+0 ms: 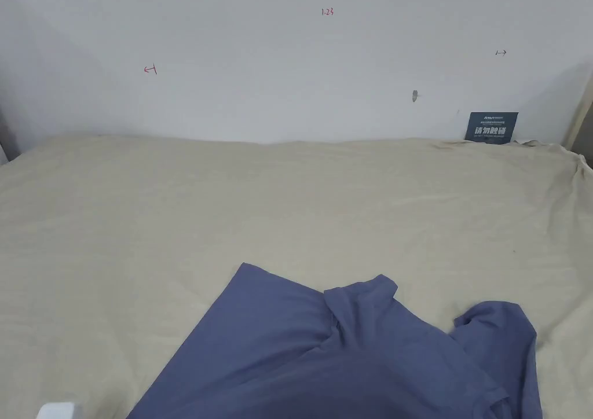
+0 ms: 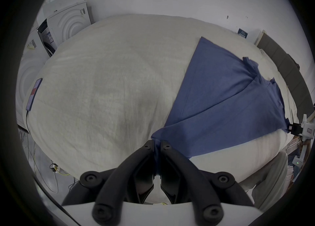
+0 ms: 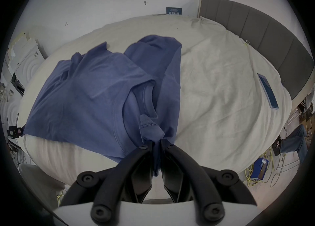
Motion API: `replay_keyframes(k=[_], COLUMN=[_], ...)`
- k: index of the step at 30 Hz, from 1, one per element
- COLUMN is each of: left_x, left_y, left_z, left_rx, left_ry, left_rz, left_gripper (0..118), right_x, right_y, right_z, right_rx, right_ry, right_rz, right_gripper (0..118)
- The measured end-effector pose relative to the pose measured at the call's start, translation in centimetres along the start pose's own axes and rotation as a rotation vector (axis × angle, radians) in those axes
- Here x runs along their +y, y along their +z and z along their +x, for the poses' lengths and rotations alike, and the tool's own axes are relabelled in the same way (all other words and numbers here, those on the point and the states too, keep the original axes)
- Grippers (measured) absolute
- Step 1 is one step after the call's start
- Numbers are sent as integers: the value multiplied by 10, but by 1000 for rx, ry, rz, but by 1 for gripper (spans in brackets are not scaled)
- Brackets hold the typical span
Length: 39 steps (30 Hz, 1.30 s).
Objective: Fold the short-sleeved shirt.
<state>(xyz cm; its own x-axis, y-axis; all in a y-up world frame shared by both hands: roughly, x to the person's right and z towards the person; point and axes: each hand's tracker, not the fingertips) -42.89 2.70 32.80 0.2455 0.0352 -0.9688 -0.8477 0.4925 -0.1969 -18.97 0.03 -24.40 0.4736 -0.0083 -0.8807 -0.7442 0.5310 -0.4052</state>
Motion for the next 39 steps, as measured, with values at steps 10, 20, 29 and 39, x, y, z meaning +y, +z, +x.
replay_keyframes(k=[10,20,29,39], left_x=[-2,19,77,122], left_y=[-12,11,75,134], left_z=[-4,-8,30,82], left_rx=[2,1,-47,-34], left_ry=[11,-7,-72,-50], left_rz=[-31,88,395,781], left_gripper=[5,101,107,111], right_x=[-2,10,73,115], right_y=[0,29,111,200], right_z=[1,-1,-17,-63], right_rx=[7,-15,13,-37], right_ry=[-9,-6,-42,3], right_rz=[-1,92,399,819], right_gripper=[8,89,98,108])
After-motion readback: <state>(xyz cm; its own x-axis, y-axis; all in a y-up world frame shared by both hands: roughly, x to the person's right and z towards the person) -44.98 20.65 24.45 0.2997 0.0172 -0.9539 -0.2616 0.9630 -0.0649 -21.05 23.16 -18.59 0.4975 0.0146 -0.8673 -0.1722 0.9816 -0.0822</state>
